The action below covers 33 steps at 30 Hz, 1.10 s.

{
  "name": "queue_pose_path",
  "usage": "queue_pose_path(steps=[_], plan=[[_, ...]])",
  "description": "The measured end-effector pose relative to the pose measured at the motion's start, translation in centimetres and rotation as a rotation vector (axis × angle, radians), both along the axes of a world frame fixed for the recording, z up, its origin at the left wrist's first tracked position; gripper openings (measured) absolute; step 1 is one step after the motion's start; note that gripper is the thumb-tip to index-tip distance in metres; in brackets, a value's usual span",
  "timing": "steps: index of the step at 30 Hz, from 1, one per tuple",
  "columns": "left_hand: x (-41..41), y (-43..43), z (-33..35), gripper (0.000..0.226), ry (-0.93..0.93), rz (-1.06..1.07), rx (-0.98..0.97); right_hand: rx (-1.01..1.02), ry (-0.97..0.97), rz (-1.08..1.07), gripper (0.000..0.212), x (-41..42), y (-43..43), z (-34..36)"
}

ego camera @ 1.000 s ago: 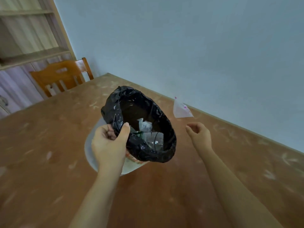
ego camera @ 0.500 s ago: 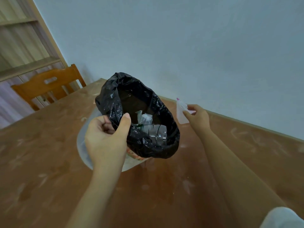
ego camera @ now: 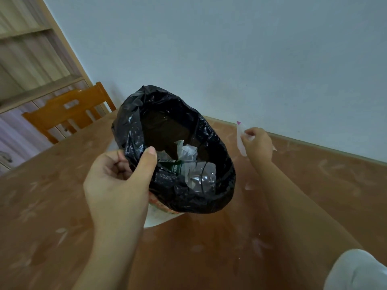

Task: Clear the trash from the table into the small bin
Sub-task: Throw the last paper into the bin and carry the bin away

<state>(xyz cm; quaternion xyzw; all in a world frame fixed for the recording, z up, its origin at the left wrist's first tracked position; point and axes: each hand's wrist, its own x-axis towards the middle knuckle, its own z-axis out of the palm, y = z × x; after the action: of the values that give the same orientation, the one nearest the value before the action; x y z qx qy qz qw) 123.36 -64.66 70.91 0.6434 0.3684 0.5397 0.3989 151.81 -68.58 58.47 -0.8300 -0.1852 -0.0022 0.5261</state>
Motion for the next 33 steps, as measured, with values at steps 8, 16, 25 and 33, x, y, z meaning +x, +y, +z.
queue_pose_path(steps=[8, 16, 25, 33], plan=[[-0.6, -1.2, 0.7, 0.027, -0.022, -0.026, -0.032, 0.022, -0.044, -0.015, 0.021, -2.0, -3.7, 0.4], [-2.6, -5.0, 2.0, 0.025, -0.042, -0.067, -0.132, 0.116, -0.048, -0.025, 0.014, -6.1, -9.2, 4.3], [-8.7, -10.7, 3.7, 0.022, -0.012, -0.084, -0.258, 0.209, -0.057, -0.009, 0.015, -13.4, -16.8, 10.9], [-15.4, -15.7, 4.3, 0.026, 0.047, -0.093, -0.321, 0.26, 0.007, 0.023, 0.009, -23.3, -24.0, 14.8]])
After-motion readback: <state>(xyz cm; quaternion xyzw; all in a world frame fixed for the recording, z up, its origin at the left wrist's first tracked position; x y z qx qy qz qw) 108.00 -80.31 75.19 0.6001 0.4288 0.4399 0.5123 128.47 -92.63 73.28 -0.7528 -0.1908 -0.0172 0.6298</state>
